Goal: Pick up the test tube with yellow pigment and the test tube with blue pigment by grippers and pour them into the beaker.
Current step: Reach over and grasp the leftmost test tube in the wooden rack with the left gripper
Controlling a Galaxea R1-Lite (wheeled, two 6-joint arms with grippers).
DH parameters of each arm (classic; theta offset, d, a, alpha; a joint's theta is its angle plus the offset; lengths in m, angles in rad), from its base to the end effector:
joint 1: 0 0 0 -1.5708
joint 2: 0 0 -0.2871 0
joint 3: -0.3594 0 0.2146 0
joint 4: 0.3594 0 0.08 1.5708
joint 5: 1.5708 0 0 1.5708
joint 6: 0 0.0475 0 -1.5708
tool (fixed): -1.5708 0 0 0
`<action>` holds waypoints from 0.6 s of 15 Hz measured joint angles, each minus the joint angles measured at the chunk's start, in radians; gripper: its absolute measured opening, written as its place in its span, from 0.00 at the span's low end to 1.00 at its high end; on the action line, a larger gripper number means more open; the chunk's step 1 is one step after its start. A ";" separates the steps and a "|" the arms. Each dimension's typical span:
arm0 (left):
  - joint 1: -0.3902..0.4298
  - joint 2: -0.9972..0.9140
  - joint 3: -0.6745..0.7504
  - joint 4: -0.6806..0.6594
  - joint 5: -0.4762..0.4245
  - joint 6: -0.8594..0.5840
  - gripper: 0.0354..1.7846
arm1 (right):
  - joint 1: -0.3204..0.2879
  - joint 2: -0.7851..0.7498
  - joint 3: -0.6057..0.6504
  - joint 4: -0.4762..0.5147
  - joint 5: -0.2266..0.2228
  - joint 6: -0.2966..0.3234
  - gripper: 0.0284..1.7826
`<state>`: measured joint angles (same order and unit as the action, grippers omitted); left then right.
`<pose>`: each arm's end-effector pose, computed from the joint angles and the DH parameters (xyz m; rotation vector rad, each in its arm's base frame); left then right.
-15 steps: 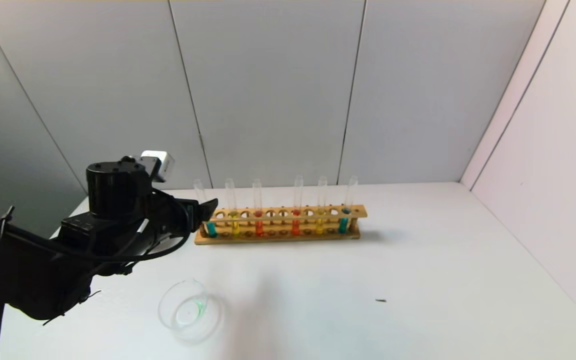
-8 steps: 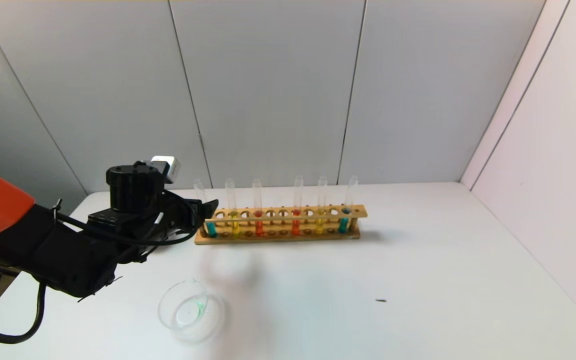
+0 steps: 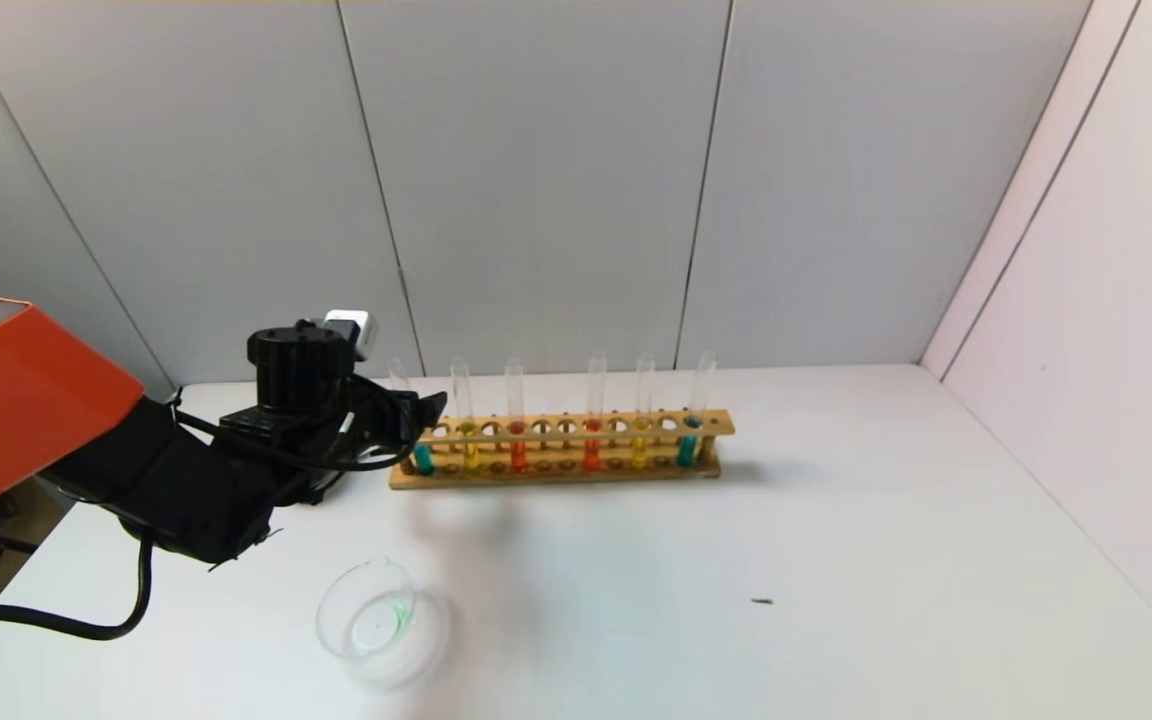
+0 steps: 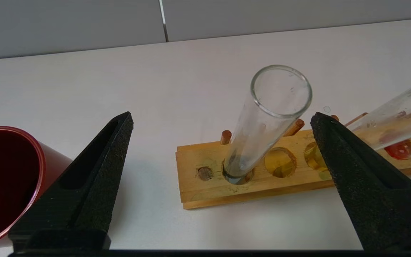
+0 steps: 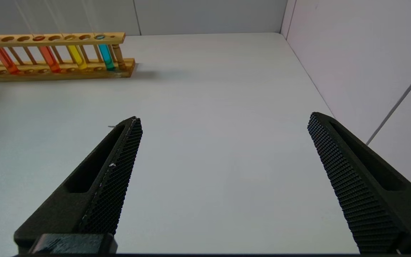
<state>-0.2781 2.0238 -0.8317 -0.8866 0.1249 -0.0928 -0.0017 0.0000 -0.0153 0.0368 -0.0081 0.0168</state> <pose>0.3779 -0.1017 0.0612 -0.0307 0.3063 -0.1379 0.0401 -0.0005 0.0758 0.0167 0.0214 -0.0100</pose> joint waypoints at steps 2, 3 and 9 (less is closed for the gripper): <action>0.001 0.014 -0.016 0.000 0.001 0.002 0.98 | 0.000 0.000 0.000 0.000 0.000 0.000 0.95; 0.003 0.021 -0.019 -0.003 0.001 0.004 0.96 | 0.000 0.000 0.000 0.000 0.000 0.000 0.95; 0.003 0.036 -0.022 -0.016 0.001 0.008 0.54 | 0.000 0.000 0.000 0.000 0.000 0.000 0.95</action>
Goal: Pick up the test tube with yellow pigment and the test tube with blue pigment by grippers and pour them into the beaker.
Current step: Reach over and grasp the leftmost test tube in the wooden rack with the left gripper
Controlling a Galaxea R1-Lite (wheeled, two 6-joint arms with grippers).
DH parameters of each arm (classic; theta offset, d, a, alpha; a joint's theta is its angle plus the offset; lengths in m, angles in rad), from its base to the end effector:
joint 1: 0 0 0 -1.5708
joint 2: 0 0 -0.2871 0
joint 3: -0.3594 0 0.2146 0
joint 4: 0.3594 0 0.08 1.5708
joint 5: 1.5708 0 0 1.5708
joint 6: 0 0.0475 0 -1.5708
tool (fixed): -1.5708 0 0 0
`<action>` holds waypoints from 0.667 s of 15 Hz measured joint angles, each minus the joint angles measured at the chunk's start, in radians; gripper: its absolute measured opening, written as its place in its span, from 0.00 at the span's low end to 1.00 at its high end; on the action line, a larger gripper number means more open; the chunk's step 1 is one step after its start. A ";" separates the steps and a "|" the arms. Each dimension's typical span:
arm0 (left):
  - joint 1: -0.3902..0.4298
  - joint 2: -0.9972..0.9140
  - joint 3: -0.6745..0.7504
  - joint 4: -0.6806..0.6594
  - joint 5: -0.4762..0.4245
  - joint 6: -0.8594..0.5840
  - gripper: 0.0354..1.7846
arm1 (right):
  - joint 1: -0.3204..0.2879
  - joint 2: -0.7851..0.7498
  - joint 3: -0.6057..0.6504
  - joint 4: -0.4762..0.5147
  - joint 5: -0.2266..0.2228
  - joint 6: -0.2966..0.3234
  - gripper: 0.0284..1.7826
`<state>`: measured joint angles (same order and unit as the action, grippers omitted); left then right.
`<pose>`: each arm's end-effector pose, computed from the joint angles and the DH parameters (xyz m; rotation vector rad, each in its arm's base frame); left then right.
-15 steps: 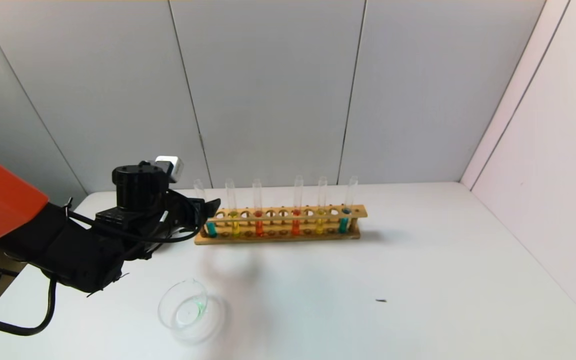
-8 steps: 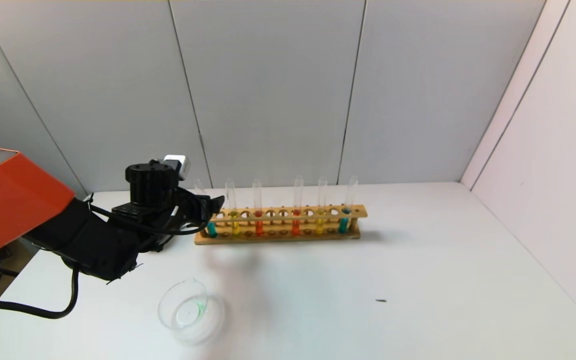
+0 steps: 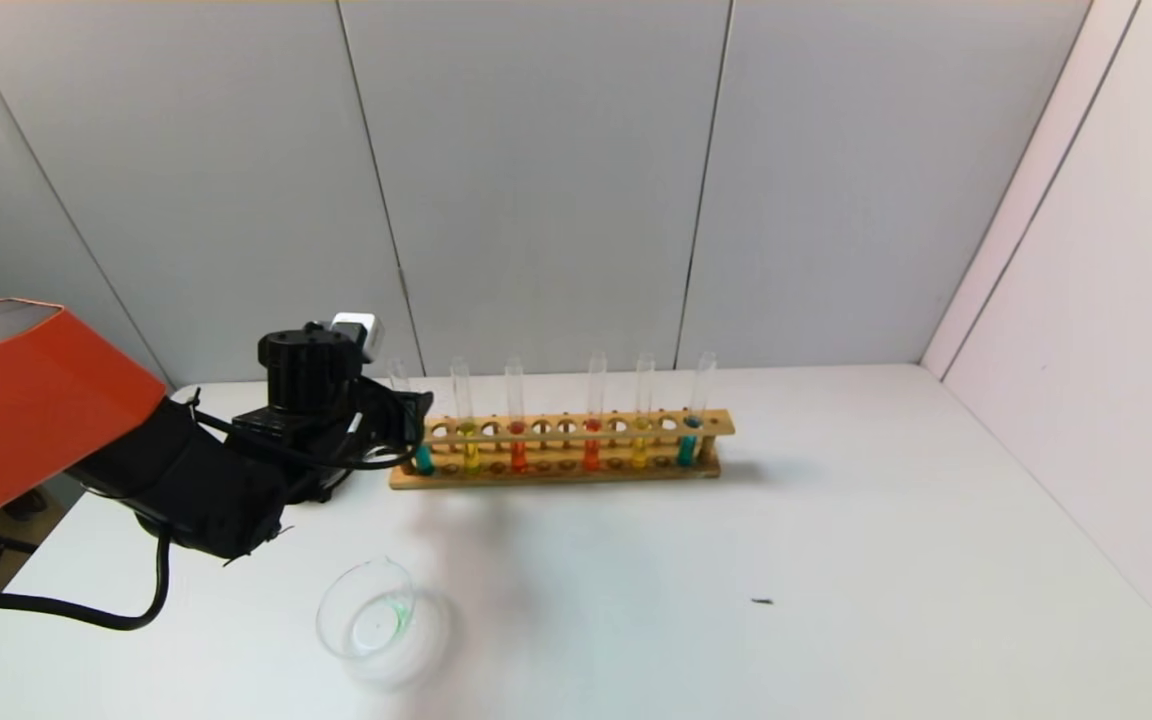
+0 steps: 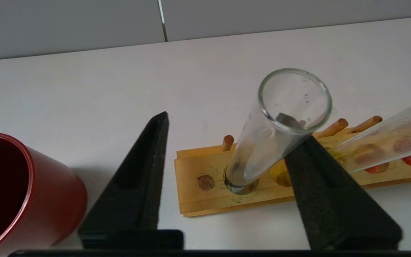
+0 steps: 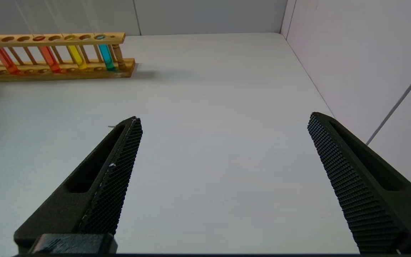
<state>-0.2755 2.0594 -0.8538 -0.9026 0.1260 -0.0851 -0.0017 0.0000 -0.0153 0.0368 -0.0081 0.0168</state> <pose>0.3849 -0.1026 0.0549 -0.0238 0.3032 -0.1356 0.0401 -0.0005 0.0758 0.0167 0.0214 -0.0100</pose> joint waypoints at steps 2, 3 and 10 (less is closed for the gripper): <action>-0.001 0.004 -0.001 -0.009 0.000 0.001 0.33 | 0.000 0.000 0.000 0.000 0.000 0.000 0.95; -0.003 0.009 -0.002 -0.011 -0.001 0.001 0.25 | 0.000 0.000 0.000 0.000 0.000 0.000 0.95; -0.010 0.014 -0.007 -0.007 0.001 0.005 0.16 | 0.000 0.000 0.000 0.000 -0.001 0.000 0.95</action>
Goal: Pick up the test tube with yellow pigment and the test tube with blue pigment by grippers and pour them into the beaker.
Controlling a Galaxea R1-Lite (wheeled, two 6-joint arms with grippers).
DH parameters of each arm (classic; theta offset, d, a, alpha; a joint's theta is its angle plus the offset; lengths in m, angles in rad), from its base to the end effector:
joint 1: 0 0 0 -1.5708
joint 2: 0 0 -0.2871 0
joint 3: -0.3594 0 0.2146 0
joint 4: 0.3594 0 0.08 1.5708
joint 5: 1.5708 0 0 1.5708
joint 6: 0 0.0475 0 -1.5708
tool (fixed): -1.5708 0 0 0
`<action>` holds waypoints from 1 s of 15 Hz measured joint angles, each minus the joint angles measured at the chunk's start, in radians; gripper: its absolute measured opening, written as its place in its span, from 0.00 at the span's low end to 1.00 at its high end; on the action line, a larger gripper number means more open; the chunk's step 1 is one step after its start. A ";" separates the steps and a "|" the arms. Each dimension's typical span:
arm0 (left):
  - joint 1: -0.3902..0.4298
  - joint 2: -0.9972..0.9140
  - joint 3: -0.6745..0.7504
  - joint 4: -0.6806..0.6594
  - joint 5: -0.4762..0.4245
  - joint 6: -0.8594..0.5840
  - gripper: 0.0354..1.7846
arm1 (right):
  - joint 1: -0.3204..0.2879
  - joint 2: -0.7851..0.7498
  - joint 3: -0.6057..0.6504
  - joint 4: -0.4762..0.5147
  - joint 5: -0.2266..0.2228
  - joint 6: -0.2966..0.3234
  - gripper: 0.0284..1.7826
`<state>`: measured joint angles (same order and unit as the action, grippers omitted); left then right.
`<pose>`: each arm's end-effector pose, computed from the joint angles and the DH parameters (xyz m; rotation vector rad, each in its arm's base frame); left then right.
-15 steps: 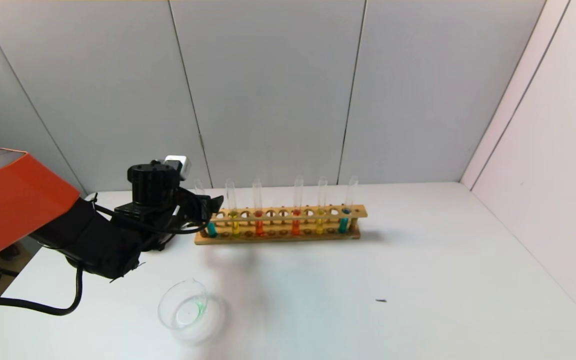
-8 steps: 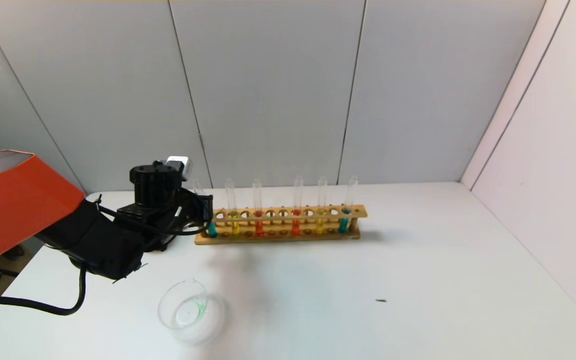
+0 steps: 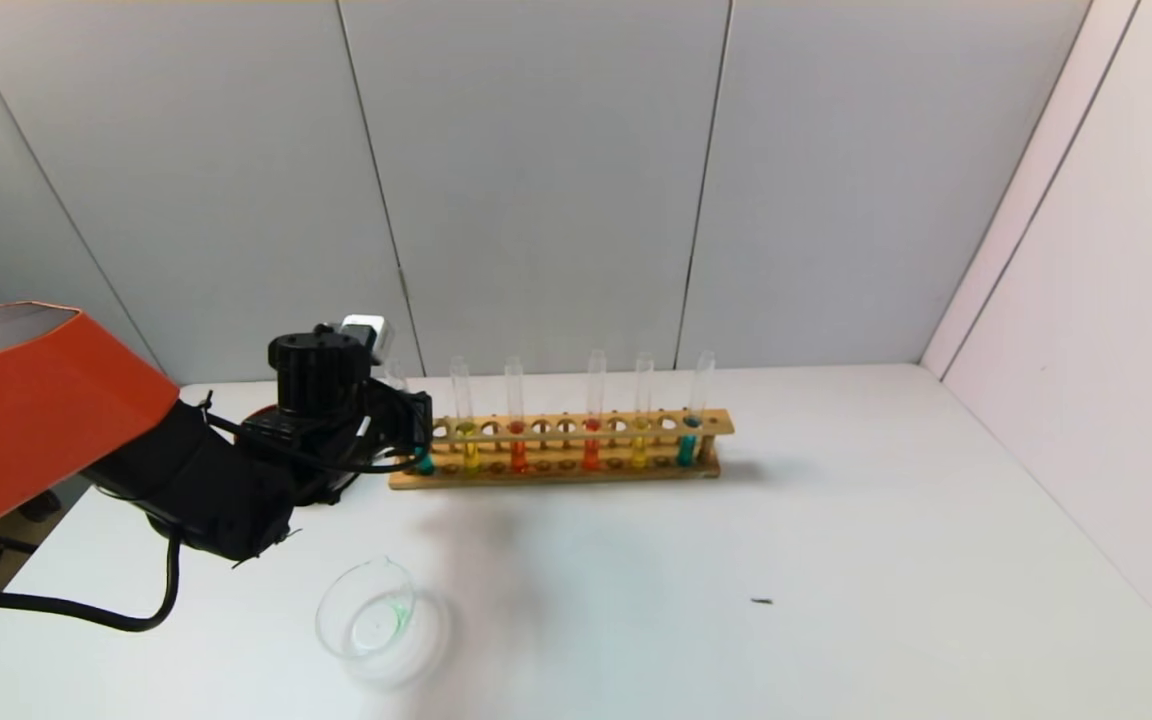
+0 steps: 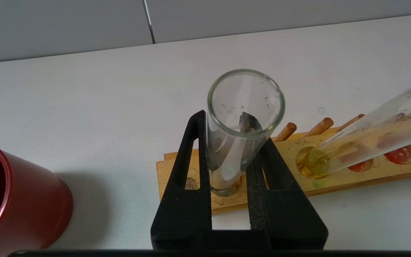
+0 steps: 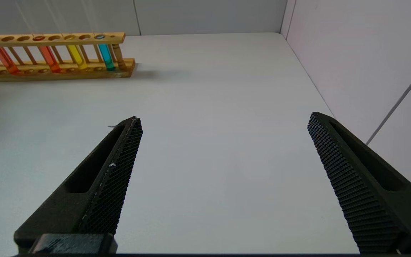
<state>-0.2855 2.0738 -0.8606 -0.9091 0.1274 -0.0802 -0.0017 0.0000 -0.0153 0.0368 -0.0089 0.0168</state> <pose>0.3862 -0.1071 0.0517 -0.0170 0.3040 -0.1448 0.0401 -0.0005 0.0758 0.0167 0.0214 -0.0108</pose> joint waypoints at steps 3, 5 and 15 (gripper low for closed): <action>-0.001 -0.020 -0.023 0.040 0.003 0.016 0.16 | 0.000 0.000 0.000 0.000 0.000 0.000 0.95; -0.002 -0.040 -0.035 0.074 0.005 0.020 0.16 | 0.000 0.000 0.000 0.000 0.000 0.000 0.95; -0.015 -0.138 -0.131 0.261 0.011 0.047 0.16 | 0.000 0.000 0.000 0.000 0.001 0.000 0.95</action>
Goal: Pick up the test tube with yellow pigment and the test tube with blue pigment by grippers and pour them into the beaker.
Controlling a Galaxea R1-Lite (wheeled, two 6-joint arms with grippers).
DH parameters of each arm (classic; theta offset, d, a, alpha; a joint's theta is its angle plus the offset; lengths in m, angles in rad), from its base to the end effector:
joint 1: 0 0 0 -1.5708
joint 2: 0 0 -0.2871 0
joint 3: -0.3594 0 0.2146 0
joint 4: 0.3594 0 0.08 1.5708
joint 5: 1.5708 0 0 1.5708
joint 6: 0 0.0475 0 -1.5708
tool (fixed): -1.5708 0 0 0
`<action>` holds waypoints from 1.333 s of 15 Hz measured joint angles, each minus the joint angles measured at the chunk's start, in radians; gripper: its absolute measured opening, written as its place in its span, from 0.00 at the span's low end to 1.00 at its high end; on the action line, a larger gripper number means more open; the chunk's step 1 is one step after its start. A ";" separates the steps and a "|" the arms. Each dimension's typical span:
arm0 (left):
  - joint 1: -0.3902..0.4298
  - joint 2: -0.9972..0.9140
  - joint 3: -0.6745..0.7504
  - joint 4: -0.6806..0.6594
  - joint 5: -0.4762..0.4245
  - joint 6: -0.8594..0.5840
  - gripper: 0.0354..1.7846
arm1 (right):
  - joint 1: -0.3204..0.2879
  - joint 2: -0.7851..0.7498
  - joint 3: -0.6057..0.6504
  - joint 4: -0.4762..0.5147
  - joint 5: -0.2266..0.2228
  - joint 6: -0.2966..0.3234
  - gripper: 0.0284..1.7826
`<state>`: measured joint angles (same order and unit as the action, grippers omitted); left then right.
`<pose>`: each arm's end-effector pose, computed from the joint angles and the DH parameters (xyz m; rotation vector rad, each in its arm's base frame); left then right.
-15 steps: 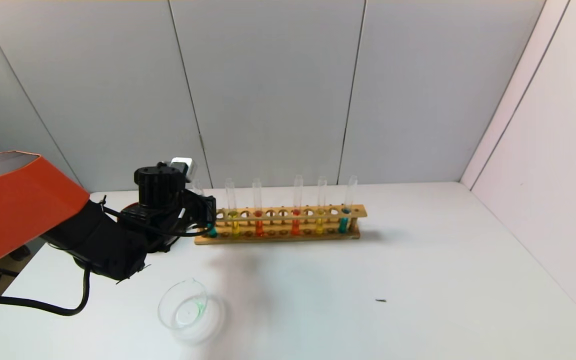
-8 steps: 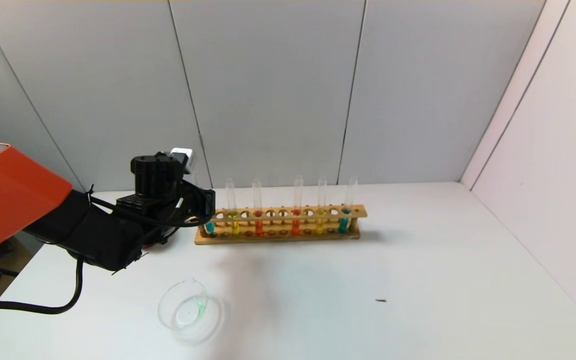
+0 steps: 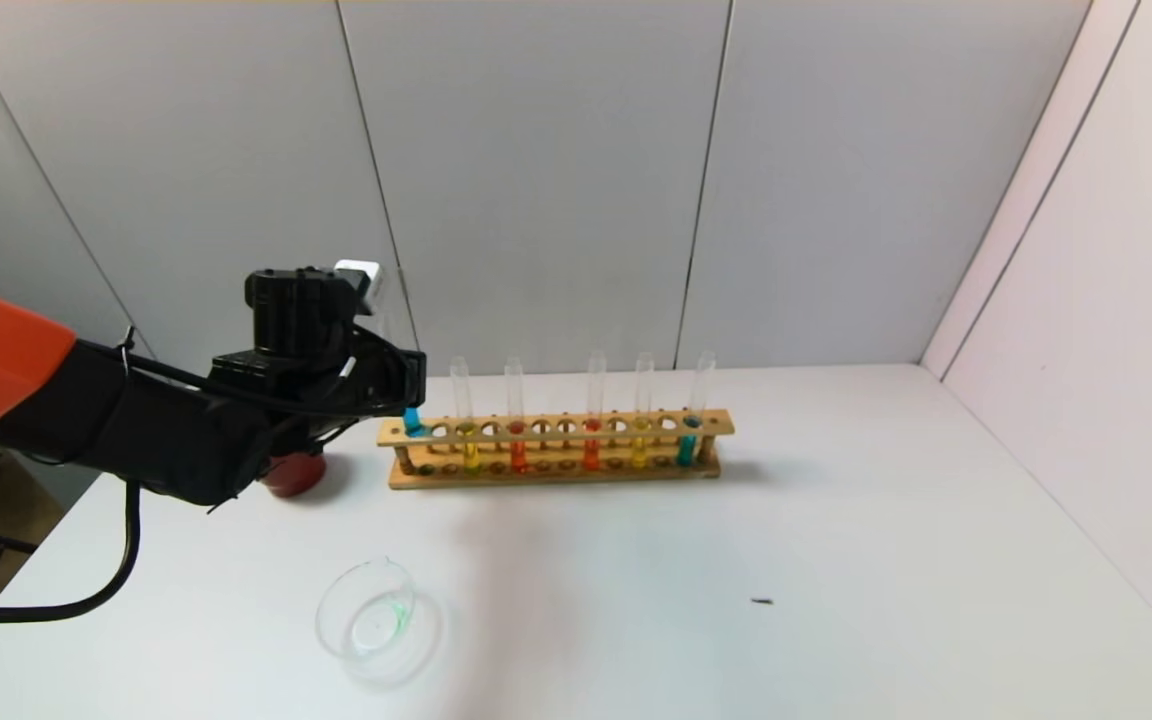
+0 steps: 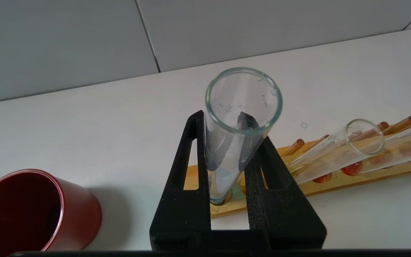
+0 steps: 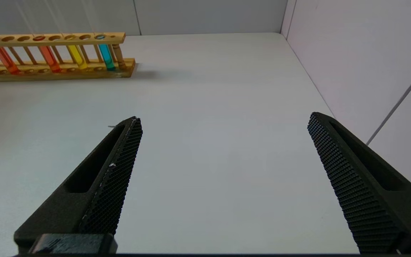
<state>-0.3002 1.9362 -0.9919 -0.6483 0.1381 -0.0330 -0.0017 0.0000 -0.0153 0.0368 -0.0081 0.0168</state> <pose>0.3869 -0.1129 0.1126 0.0317 0.2918 -0.1561 0.0401 -0.0005 0.0758 0.0167 0.0214 -0.0100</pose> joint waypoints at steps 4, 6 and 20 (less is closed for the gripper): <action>-0.002 -0.049 -0.084 0.118 0.002 0.000 0.16 | 0.000 0.000 0.000 0.000 0.000 0.000 0.95; -0.002 -0.078 -0.139 0.186 0.001 0.000 0.16 | 0.000 0.000 0.000 0.000 0.000 0.000 0.95; -0.009 -0.503 -0.045 0.635 0.050 0.211 0.16 | 0.000 0.000 0.000 0.000 -0.001 0.000 0.95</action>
<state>-0.3091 1.4336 -1.0372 -0.0130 0.1881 0.1785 -0.0017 0.0000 -0.0153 0.0368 -0.0089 0.0168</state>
